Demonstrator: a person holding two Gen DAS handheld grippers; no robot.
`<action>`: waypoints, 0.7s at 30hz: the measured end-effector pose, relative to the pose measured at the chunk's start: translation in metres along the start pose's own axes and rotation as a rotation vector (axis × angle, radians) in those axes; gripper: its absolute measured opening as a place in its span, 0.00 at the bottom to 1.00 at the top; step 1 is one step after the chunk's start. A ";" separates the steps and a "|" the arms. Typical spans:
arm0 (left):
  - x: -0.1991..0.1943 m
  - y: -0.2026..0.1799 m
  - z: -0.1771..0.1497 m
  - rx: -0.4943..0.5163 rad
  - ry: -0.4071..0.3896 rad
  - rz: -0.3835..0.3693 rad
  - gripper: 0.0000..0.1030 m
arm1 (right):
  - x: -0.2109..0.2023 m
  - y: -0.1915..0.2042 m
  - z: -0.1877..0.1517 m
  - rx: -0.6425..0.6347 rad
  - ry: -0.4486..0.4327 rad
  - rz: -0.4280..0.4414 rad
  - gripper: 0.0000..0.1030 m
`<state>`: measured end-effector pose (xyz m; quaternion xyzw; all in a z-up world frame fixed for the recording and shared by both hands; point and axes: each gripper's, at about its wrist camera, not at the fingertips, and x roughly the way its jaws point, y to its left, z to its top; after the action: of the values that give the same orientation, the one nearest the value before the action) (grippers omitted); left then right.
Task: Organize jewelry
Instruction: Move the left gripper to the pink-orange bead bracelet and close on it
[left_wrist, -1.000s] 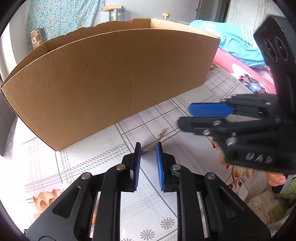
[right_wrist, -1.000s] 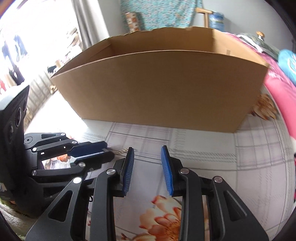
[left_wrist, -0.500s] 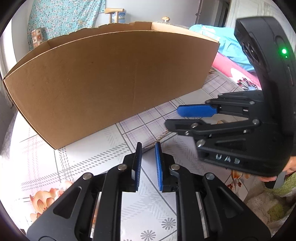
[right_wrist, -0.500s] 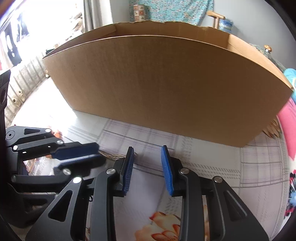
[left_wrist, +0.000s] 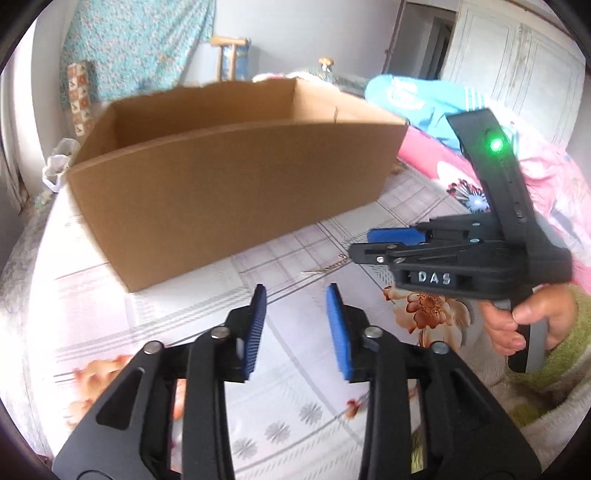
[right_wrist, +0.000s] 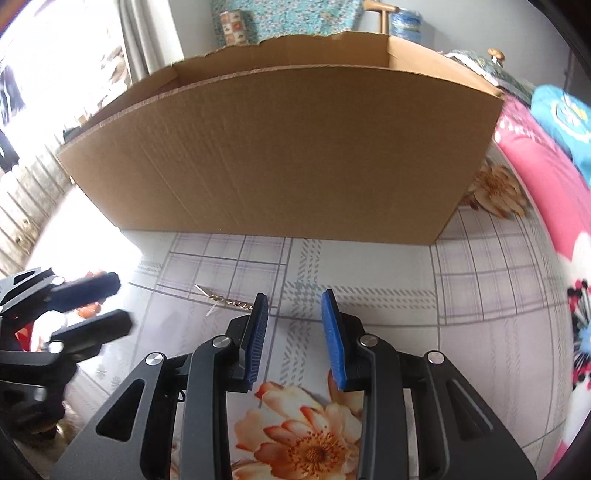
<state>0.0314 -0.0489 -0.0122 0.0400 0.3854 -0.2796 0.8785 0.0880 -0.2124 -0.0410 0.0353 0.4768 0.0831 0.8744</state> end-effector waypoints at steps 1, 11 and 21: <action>-0.004 0.003 -0.001 -0.003 0.000 0.013 0.33 | -0.001 -0.002 -0.001 0.019 -0.002 0.016 0.30; -0.007 0.043 -0.018 -0.112 0.110 0.178 0.33 | -0.006 -0.005 -0.001 0.084 -0.007 0.093 0.40; 0.006 0.059 -0.020 -0.186 0.179 0.192 0.16 | -0.016 -0.005 -0.006 0.105 -0.022 0.095 0.41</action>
<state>0.0523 0.0036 -0.0389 0.0198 0.4809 -0.1526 0.8632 0.0749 -0.2204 -0.0321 0.1047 0.4687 0.0987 0.8716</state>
